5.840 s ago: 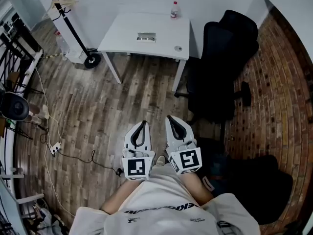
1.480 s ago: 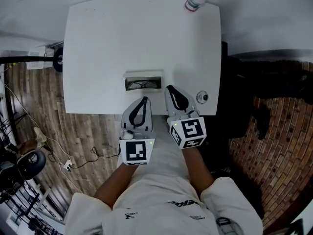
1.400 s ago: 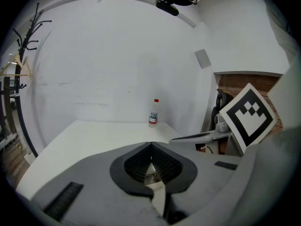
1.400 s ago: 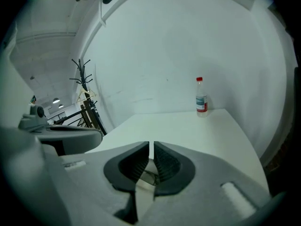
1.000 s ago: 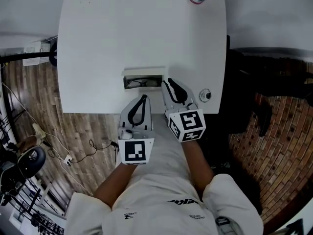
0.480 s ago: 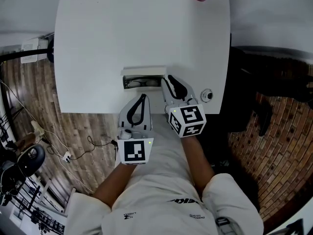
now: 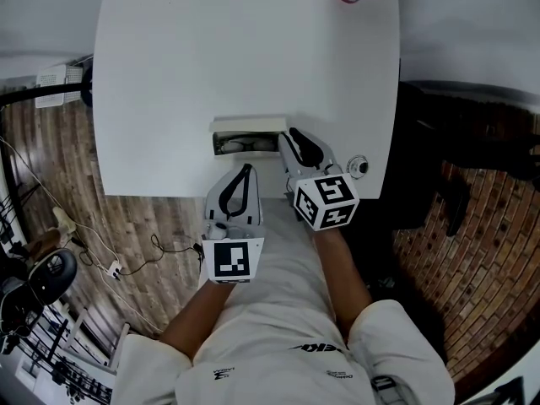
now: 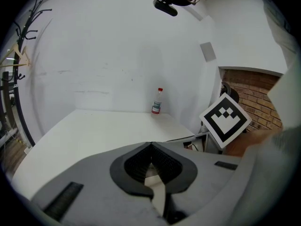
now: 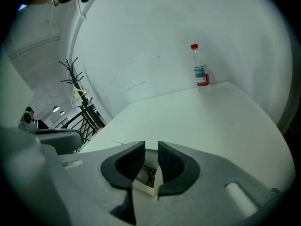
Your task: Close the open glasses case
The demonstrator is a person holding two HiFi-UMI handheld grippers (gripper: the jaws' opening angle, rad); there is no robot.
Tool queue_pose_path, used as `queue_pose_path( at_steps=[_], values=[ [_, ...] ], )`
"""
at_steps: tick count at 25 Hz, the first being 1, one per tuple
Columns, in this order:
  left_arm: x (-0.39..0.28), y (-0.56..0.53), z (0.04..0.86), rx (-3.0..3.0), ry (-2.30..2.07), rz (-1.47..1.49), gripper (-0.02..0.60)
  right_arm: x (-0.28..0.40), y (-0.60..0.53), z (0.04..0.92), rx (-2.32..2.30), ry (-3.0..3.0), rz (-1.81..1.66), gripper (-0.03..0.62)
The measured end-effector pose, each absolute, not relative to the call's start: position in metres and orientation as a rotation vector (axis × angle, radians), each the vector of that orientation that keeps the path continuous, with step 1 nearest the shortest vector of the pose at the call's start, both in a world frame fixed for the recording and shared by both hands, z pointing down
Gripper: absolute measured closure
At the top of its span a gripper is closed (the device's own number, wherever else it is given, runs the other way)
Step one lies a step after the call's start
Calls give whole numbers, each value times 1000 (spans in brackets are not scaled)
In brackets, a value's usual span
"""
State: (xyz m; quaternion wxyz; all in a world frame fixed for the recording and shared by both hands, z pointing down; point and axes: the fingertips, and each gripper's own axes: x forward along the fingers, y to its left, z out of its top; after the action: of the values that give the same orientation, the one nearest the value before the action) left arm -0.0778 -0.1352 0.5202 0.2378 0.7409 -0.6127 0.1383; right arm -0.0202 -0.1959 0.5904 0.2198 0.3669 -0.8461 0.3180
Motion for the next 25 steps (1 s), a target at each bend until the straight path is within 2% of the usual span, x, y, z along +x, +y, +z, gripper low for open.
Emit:
queue_pose_path(
  at_steps=[12,25],
  values=[
    [-76,-130,522,2033,-1660,381,583,-20,-199,601,976,-2335,1039,522],
    [-78,-131,523,2029,-1677,386,583,-21,-199,603,959,-2318,993,536]
  ],
)
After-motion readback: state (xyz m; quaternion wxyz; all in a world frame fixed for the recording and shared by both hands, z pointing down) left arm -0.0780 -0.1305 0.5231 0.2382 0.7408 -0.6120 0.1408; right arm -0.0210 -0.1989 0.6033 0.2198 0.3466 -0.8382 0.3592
